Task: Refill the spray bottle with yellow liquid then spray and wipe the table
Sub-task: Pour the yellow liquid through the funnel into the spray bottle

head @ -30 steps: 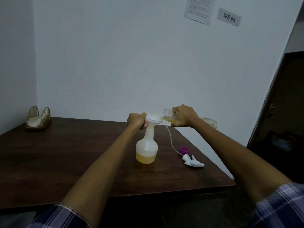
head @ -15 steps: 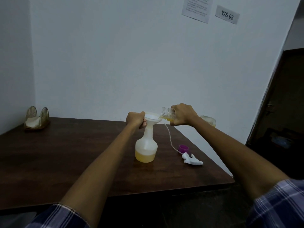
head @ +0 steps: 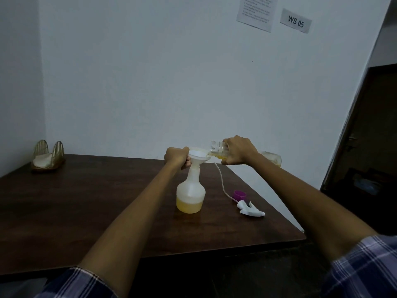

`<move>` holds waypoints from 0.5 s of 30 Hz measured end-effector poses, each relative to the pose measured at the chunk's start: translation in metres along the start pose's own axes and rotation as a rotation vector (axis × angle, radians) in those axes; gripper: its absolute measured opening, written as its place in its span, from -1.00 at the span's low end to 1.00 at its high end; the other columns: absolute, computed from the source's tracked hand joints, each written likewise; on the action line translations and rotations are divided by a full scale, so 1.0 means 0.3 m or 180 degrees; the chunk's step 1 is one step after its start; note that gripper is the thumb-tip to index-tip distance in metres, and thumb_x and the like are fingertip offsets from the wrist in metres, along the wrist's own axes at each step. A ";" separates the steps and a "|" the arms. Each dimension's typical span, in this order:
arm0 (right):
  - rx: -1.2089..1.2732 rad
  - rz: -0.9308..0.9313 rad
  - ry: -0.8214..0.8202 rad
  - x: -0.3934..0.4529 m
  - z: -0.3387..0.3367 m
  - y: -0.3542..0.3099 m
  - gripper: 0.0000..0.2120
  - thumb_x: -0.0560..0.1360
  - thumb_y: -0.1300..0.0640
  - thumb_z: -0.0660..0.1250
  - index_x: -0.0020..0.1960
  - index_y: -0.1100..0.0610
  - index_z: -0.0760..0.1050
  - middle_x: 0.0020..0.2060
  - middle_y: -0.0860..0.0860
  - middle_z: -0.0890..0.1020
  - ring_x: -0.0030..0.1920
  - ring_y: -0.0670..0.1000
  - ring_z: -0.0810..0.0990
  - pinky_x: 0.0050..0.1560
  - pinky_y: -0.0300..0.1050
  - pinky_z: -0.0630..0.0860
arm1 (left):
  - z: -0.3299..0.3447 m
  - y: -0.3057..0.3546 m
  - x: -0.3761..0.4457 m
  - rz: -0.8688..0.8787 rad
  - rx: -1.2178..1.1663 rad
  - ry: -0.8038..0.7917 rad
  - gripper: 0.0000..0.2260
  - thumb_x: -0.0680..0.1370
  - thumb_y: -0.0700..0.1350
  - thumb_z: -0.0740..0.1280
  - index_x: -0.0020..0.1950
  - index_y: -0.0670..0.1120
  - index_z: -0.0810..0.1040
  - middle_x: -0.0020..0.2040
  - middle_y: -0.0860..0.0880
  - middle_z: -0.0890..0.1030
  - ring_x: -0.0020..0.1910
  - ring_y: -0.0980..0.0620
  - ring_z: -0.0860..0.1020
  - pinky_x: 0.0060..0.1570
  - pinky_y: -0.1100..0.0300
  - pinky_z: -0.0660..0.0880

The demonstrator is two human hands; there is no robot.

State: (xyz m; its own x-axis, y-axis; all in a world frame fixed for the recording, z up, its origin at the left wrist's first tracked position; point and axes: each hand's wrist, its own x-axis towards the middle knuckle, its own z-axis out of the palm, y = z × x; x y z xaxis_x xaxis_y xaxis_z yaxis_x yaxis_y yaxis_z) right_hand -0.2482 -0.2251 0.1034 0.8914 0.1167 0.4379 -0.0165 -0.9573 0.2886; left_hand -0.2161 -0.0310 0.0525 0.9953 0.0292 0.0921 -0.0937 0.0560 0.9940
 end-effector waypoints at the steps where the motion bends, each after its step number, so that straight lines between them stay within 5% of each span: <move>1: -0.0002 -0.0002 0.0009 0.000 0.000 0.000 -0.59 0.29 -0.10 0.43 -0.04 0.17 0.47 -0.28 0.02 0.49 -0.28 0.04 0.45 -0.25 -0.17 0.33 | 0.000 0.000 0.000 0.0004 0.0004 0.0005 -0.81 0.49 -0.22 0.22 -0.33 -0.18 0.47 -0.44 -0.06 0.51 -0.56 0.07 0.46 -0.63 0.36 0.40; 15: -0.0032 0.0015 0.0075 -0.011 0.005 0.019 -0.59 0.30 -0.11 0.43 -0.05 0.18 0.47 -0.28 0.03 0.51 -0.28 0.05 0.46 -0.27 -0.17 0.31 | 0.001 -0.003 0.002 0.0009 -0.0039 0.0045 -0.80 0.48 -0.22 0.22 -0.35 -0.19 0.47 -0.46 -0.06 0.50 -0.64 0.11 0.44 -0.65 0.39 0.38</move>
State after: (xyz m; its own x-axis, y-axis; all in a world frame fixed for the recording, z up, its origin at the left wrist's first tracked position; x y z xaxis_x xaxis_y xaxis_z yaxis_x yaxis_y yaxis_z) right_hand -0.2506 -0.2314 0.1025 0.8804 0.1184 0.4592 -0.0253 -0.9552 0.2949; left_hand -0.2154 -0.0315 0.0518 0.9946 0.0436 0.0940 -0.0969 0.0683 0.9930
